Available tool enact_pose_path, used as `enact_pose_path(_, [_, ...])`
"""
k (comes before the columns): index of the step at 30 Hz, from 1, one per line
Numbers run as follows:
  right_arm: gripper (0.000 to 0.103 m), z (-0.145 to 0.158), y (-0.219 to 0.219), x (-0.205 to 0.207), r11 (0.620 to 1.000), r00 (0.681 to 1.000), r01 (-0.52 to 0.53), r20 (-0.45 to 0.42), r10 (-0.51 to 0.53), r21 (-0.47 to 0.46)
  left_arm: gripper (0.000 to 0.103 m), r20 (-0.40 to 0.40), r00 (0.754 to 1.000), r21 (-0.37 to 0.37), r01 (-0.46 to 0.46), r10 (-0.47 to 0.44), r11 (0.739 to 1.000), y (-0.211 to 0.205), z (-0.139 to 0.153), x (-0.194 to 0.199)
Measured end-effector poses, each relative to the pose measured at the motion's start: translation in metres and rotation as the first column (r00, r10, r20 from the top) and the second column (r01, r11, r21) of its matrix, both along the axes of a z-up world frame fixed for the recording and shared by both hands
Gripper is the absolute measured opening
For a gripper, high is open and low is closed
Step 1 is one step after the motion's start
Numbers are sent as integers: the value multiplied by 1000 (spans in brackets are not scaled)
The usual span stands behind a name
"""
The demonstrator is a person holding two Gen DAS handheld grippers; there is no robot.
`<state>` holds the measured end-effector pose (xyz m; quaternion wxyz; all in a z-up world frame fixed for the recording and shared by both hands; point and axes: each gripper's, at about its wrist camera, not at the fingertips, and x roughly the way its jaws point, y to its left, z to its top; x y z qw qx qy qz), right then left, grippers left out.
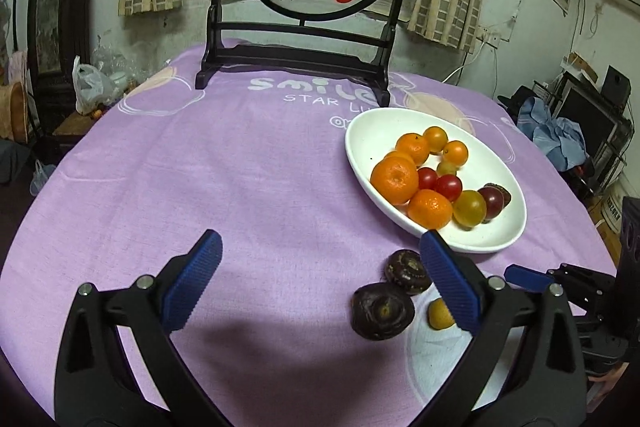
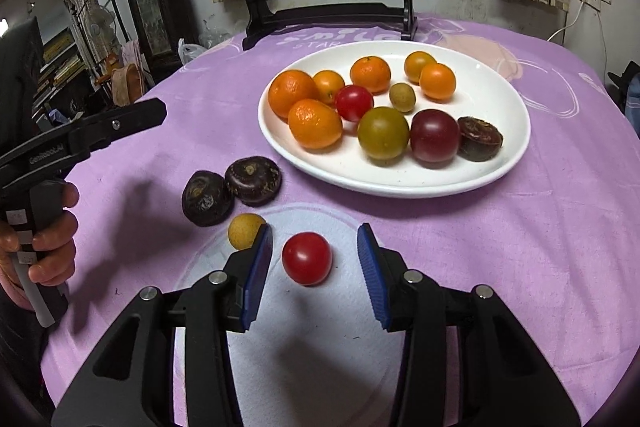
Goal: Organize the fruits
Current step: 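Grasp a red cherry tomato with the right tool while the left grasps a brown mangosteen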
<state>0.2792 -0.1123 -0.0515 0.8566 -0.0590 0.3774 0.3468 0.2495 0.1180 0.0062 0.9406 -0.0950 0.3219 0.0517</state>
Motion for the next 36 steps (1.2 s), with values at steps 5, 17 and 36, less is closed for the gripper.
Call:
enact_pose_path(5, [44, -4, 7, -5, 999, 1000, -29, 9, 29, -44, 101, 8, 1000, 24, 16, -16, 1000, -5, 2, -4])
enact_pose_path(17, [40, -10, 12, -6, 996, 999, -38, 5, 39, -76, 101, 13, 999, 83, 39, -40, 996, -14, 2, -8])
enact_pose_path(36, [27, -5, 8, -6, 998, 1000, -25, 18, 26, -53, 101, -13, 997, 124, 76, -75, 989, -18, -1, -10])
